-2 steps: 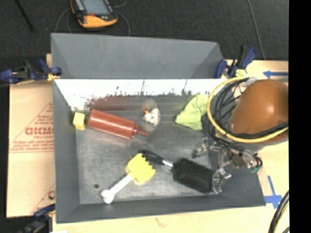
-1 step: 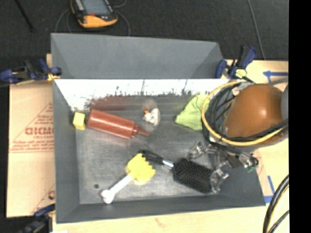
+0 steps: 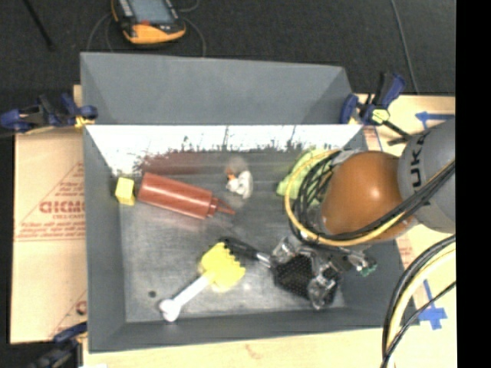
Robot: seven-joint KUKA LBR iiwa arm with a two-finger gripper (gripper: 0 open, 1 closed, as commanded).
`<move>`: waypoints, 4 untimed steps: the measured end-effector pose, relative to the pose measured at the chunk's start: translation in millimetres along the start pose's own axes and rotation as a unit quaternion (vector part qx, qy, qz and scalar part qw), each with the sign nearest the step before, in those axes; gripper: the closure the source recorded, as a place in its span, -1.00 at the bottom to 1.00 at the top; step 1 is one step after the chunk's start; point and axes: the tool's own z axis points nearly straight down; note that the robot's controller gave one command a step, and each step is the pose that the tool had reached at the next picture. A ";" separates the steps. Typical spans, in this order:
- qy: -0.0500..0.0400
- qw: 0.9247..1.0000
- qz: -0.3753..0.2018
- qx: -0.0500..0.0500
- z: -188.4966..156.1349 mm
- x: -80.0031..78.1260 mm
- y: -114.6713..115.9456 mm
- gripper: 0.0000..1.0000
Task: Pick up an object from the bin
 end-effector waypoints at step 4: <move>-0.002 1.000 -0.007 -0.001 6.5 -3.6 3.7 1.00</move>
Offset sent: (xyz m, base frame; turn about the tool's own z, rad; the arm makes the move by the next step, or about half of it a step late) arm 0.0000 0.0000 0.0000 0.0000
